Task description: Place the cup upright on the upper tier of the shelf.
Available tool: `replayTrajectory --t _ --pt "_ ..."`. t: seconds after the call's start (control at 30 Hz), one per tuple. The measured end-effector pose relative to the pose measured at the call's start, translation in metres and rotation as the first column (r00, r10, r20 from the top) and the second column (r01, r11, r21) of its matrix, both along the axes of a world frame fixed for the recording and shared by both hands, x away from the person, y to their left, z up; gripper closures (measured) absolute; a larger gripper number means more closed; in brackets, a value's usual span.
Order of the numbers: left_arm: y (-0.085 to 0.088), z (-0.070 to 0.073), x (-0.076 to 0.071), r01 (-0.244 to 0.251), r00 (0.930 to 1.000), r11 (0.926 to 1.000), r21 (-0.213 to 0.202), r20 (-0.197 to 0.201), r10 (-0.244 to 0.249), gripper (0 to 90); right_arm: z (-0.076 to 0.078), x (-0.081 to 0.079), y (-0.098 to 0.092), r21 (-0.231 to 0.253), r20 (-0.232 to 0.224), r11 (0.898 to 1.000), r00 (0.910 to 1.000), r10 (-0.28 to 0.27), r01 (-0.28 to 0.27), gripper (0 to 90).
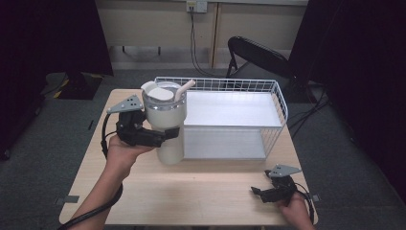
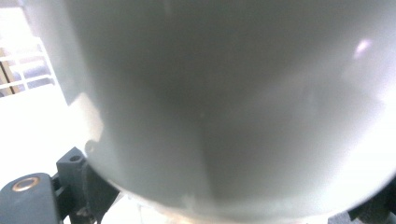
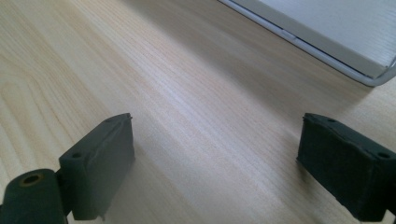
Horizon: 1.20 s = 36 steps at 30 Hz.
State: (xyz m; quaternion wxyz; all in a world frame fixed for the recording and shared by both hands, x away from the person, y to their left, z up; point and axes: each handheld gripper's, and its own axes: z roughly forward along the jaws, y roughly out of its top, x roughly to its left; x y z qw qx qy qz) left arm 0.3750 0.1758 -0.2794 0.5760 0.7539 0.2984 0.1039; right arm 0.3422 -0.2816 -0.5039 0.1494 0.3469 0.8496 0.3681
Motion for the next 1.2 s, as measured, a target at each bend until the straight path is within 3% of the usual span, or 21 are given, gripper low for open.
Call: replayTrajectory --t 0.23,1.2 --pt "-0.007 0.017 0.003 0.016 0.9999 0.9998 0.007 0.0 -0.016 9.2 0.0 0.0 0.0 0.001 -0.001 1.0 1.0 -0.002 0.002 10.1" --pt "-0.026 0.064 0.021 0.03 0.9993 0.9995 0.008 0.021 -0.03 9.2 0.0 0.0 0.0 0.001 0.001 1.0 1.0 -0.001 0.001 10.0"
